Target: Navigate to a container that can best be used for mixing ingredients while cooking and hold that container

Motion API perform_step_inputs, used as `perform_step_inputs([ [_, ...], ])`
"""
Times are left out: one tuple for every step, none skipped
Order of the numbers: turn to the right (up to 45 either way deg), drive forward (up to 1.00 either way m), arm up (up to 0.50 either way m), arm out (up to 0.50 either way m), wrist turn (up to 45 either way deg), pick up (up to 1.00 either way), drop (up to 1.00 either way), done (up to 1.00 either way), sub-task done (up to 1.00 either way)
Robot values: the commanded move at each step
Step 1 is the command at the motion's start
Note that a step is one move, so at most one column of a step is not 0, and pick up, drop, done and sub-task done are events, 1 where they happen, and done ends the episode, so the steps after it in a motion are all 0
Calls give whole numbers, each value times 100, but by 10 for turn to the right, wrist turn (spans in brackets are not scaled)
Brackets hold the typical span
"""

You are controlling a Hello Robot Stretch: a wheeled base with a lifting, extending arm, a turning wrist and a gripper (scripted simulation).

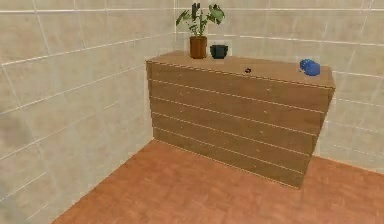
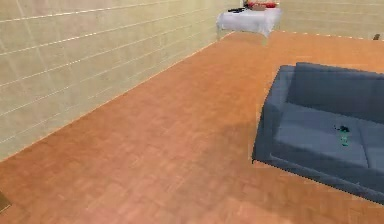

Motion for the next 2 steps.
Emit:
perform_step_inputs([
  [0, 100, 0, 0, 0, 0, 0, 0, 0],
  [0, 20, 0, 0, 0, 0, 0, 0, 0],
])
